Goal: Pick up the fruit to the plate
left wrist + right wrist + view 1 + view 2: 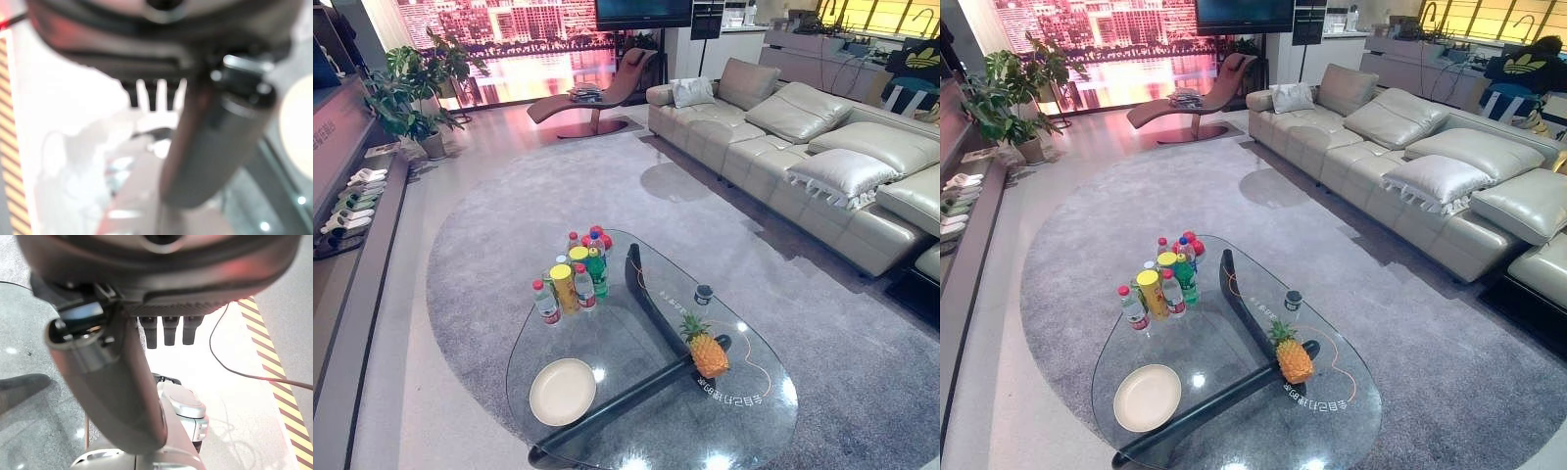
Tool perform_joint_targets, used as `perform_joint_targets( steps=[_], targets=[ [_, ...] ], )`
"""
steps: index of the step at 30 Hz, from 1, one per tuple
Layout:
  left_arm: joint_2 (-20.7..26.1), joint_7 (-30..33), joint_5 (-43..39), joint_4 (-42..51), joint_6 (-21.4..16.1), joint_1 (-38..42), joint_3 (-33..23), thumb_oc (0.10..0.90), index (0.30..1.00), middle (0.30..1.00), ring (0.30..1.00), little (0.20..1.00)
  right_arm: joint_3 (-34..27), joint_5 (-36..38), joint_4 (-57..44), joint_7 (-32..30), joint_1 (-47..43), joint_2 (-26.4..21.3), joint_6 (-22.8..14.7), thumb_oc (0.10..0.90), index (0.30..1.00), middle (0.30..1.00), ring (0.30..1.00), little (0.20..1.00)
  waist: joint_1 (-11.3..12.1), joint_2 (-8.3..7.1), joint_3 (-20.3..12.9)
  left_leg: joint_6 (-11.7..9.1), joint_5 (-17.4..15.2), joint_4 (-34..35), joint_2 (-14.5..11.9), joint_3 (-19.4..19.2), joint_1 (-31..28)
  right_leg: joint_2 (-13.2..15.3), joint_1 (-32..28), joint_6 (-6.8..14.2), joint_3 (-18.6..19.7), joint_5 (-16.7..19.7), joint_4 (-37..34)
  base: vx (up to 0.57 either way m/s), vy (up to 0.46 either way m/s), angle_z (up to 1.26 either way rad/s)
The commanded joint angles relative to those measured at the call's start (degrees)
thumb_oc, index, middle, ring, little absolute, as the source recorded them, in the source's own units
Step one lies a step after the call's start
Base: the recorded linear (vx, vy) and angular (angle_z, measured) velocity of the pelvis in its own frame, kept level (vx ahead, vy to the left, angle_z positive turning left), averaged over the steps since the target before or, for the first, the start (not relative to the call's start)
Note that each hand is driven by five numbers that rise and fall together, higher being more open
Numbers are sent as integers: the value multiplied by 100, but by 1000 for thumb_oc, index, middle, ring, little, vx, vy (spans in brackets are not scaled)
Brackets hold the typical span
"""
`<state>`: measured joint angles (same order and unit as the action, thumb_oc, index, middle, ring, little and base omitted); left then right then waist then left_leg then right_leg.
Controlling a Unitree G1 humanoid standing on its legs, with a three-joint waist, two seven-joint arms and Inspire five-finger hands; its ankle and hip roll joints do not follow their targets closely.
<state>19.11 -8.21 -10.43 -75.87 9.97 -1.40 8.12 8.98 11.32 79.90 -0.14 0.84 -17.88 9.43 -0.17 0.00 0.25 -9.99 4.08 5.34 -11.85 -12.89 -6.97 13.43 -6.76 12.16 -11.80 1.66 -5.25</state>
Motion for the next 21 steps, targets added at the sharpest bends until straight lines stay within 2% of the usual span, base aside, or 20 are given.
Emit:
perform_joint_targets(
  steps=[1,7,14,21],
  targets=[
    [-163,-123,-52,-352,-48,522,-7,800,900,900,900,900,-75,-117,276,-51,-478,-81,-24,800,900,900,900,900,19,112,237,-32,-78,-34,-229,-31,-116,192,-124,33,-350,359,25,0,0,0],
    [-170,-131,62,-316,-160,517,39,800,900,900,900,900,-75,-145,258,-45,-461,-92,-17,800,900,900,900,900,17,111,271,-32,-72,-34,-226,-12,-90,176,-108,25,-338,351,25,0,0,0],
    [-181,-106,17,-262,-86,506,81,800,900,900,900,900,-40,-159,228,-24,-477,-115,7,800,900,900,900,900,42,119,386,-40,-27,-34,-224,31,43,160,24,28,-314,380,25,0,0,0],
    [-254,77,-361,-11,-195,670,417,800,900,900,900,900,72,-23,16,-123,-664,-230,12,800,900,900,900,900,20,236,849,-33,149,-34,-213,142,667,219,688,11,-251,550,25,-74,25,-4]
  ],
)
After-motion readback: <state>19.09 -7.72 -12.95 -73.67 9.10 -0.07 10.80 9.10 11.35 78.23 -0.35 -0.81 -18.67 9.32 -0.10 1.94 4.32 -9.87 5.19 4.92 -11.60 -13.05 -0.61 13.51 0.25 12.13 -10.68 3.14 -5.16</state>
